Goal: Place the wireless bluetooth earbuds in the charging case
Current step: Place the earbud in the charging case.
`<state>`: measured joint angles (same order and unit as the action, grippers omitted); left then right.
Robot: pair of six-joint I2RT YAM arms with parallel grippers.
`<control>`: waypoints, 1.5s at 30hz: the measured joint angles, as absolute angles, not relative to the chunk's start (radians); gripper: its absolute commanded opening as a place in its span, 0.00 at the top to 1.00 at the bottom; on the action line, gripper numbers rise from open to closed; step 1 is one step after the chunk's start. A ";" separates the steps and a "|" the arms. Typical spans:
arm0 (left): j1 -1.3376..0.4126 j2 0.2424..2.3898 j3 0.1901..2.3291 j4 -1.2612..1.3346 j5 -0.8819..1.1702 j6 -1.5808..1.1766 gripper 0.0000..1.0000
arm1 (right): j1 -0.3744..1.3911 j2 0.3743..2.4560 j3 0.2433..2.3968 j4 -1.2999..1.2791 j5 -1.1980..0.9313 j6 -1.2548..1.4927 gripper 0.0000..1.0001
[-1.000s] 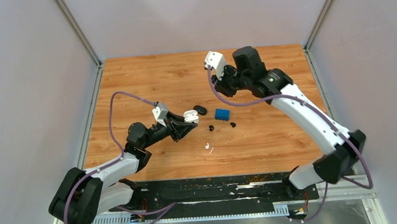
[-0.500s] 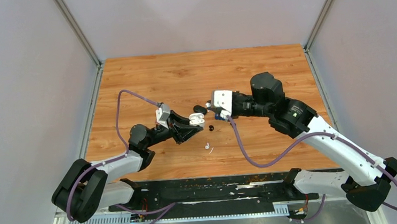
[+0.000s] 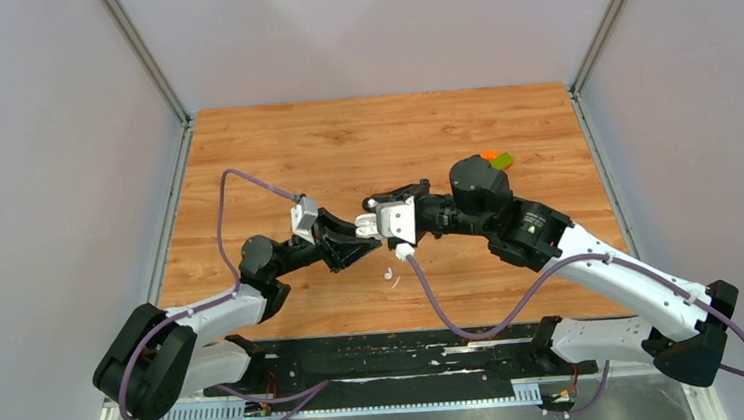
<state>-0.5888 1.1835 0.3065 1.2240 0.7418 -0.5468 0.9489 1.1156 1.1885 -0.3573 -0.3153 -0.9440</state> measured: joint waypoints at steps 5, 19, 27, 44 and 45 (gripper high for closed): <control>-0.589 1.153 0.307 1.219 0.709 -0.539 1.00 | 0.990 1.116 1.165 -0.318 -0.246 -0.981 1.00; -0.589 1.070 0.306 1.193 0.649 -0.494 1.00 | 1.071 1.138 1.127 -0.287 -0.057 -1.016 1.00; -0.589 1.069 0.301 1.194 0.645 -0.492 1.00 | 1.079 1.138 1.126 -0.281 -0.035 -1.024 1.00; -0.589 1.069 0.301 1.194 0.627 -0.492 1.00 | 1.099 1.138 1.108 -0.271 -0.023 -1.071 1.00; -0.589 1.069 0.301 1.194 0.627 -0.492 1.00 | 1.099 1.138 1.106 -0.271 -0.022 -1.073 1.00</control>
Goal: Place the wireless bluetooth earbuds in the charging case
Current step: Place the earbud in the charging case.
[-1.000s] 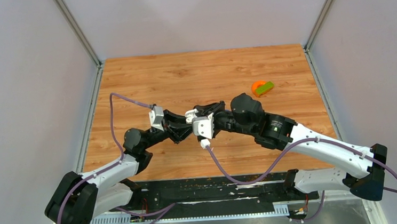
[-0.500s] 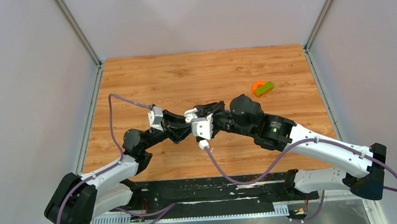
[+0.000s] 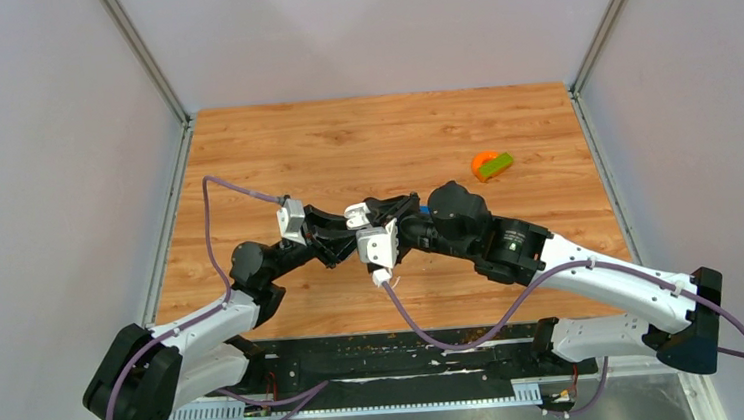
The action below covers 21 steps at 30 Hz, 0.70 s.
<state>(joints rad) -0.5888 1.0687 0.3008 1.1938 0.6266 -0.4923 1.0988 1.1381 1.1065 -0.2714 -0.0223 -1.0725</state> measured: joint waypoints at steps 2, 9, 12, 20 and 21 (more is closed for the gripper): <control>-0.589 1.069 0.301 1.194 0.626 -0.492 1.00 | 1.099 1.138 1.105 -0.272 -0.022 -1.076 1.00; -0.589 1.069 0.301 1.194 0.624 -0.492 1.00 | 1.099 1.138 1.102 -0.272 -0.022 -1.083 1.00; -0.589 1.069 0.300 1.192 0.620 -0.492 1.00 | 1.101 1.138 1.097 -0.272 -0.021 -1.088 1.00; -0.589 1.069 0.300 1.186 0.620 -0.491 1.00 | 1.110 1.138 1.093 -0.278 -0.016 -1.130 1.00; -0.589 1.069 0.300 1.186 0.620 -0.491 1.00 | 1.111 1.138 1.093 -0.279 -0.015 -1.136 1.00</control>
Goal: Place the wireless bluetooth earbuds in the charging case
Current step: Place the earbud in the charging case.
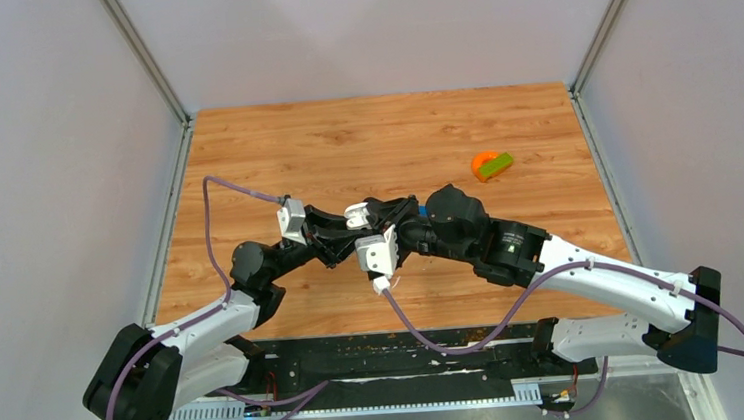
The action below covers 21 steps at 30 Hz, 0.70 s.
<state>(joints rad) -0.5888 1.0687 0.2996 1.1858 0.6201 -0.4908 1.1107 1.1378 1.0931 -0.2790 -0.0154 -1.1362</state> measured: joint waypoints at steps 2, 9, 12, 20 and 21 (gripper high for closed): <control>-0.589 1.069 0.300 1.185 0.620 -0.490 1.00 | 1.112 1.138 1.093 -0.280 -0.015 -1.145 1.00; -0.590 1.069 0.300 1.172 0.628 -0.484 1.00 | 1.119 1.139 1.093 -0.299 -0.015 -1.174 1.00; -0.590 1.068 0.300 1.161 0.628 -0.480 1.00 | 1.119 1.143 1.093 -0.303 -0.015 -1.176 0.98; -0.590 1.061 0.300 1.142 0.623 -0.466 1.00 | 1.125 1.159 1.093 -0.315 0.012 -1.173 0.93; -0.590 1.061 0.300 1.142 0.622 -0.466 1.00 | 1.126 1.159 1.093 -0.314 0.016 -1.173 0.89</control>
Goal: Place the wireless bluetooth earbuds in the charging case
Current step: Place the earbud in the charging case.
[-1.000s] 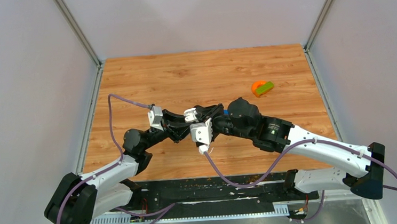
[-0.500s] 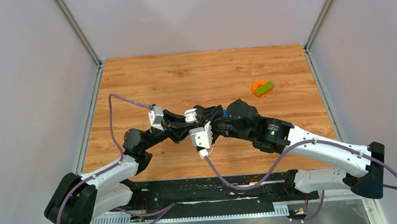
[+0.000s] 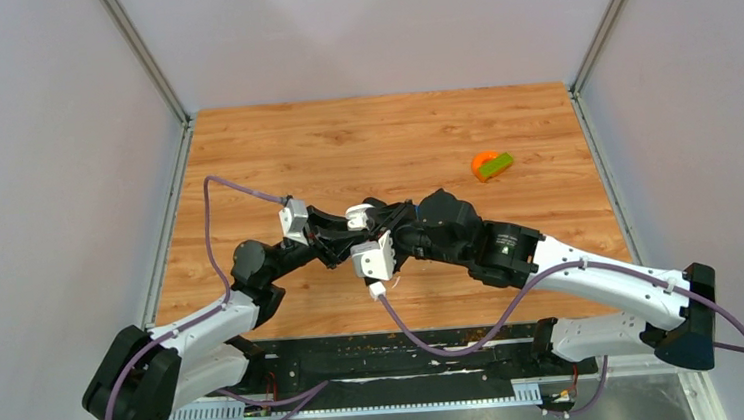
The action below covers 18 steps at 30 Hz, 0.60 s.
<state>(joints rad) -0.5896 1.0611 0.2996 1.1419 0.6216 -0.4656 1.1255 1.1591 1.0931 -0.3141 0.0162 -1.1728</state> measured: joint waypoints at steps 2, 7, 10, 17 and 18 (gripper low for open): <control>-0.590 1.060 0.300 1.141 0.620 -0.465 1.00 | 1.127 1.159 1.093 -0.314 0.020 -1.172 0.80; -0.590 1.058 0.300 1.140 0.620 -0.463 1.00 | 1.128 1.164 1.113 -0.336 0.021 -1.146 0.70; -0.590 1.056 0.300 1.141 0.619 -0.461 1.00 | 1.128 1.171 1.152 -0.379 0.015 -1.114 0.64; -0.590 1.055 0.300 1.142 0.619 -0.461 1.00 | 1.128 1.177 1.246 -0.476 -0.027 -1.039 0.54; -0.590 1.055 0.300 1.142 0.619 -0.461 1.00 | 1.128 1.177 1.255 -0.485 -0.030 -1.030 0.54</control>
